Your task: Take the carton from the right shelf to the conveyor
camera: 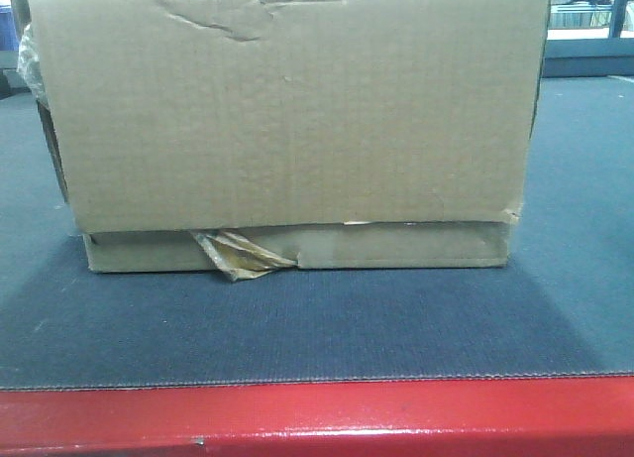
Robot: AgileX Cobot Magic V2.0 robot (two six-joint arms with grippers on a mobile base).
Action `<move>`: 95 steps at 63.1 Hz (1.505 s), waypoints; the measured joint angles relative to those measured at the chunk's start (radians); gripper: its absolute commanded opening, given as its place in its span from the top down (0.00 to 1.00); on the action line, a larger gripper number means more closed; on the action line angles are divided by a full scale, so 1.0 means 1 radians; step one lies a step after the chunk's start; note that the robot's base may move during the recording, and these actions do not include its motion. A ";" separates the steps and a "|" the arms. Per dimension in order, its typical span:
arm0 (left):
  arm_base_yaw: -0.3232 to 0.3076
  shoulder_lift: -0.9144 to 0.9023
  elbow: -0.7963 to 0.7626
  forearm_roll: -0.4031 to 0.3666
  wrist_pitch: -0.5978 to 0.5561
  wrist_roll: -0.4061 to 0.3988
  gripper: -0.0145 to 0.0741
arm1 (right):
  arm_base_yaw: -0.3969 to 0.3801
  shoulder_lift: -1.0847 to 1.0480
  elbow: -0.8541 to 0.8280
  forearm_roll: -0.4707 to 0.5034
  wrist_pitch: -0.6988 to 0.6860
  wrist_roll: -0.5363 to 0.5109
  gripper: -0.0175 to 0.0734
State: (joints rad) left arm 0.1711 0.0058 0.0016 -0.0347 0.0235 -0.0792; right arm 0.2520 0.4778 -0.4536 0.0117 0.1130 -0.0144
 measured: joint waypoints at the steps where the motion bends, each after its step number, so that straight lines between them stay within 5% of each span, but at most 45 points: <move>1: 0.000 0.000 0.000 0.000 0.000 0.000 0.84 | 0.000 0.000 0.000 0.000 0.000 0.000 0.88; 27: 0.000 0.000 0.000 0.000 0.000 0.000 0.84 | 0.000 0.000 0.000 -0.108 0.000 -0.016 0.88; 54: 0.000 0.000 0.000 0.000 0.000 0.000 0.84 | 0.000 0.000 0.000 -0.115 -0.010 -0.018 0.88; 77: 0.000 0.000 0.000 0.000 0.000 0.000 0.84 | -0.047 -0.013 0.070 0.134 -0.052 -0.135 0.88; 95: 0.000 0.000 0.000 0.000 0.000 0.000 0.84 | -0.163 -0.183 0.265 0.182 -0.137 -0.154 0.88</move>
State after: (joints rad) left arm 0.1711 0.0058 0.0016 -0.0347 0.0235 -0.0792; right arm 0.0885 0.2950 -0.1887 0.1939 -0.0240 -0.1688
